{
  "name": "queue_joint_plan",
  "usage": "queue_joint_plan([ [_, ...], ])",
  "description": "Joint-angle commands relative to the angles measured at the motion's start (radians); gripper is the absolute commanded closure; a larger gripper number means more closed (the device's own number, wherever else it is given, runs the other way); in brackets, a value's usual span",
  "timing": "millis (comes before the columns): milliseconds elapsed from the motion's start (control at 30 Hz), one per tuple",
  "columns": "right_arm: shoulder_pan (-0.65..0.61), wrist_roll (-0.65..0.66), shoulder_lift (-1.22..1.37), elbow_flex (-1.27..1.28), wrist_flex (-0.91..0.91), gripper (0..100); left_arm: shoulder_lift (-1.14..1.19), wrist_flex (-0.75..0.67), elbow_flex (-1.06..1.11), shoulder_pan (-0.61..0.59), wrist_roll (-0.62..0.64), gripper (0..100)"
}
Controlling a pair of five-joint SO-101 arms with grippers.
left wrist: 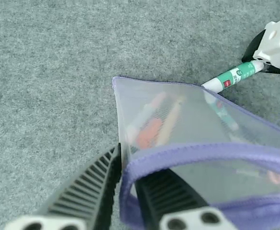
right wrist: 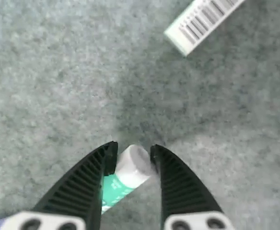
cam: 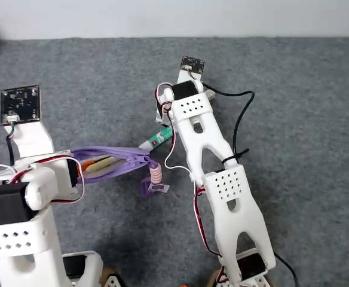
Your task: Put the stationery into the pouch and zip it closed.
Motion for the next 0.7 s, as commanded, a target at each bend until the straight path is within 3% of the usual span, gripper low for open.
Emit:
queue_joint_plan([
  [0,-0.005,-0.006,-0.025,-0.077,0.074,99.0,-0.012,0.005,-0.005,0.002,0.012,99],
  [233,0.030,0.066,-0.025,-0.181,0.223,99.0,-0.012,0.005,-0.005,0.002,0.012,99],
  [467,0.079,0.129,-0.027,-0.170,0.240,98.4,-0.012,0.003,-0.005,0.002,0.012,99],
  [667,0.061,0.147,-0.096,-0.074,0.242,82.4,-0.012,0.003,-0.005,0.002,0.012,99],
])
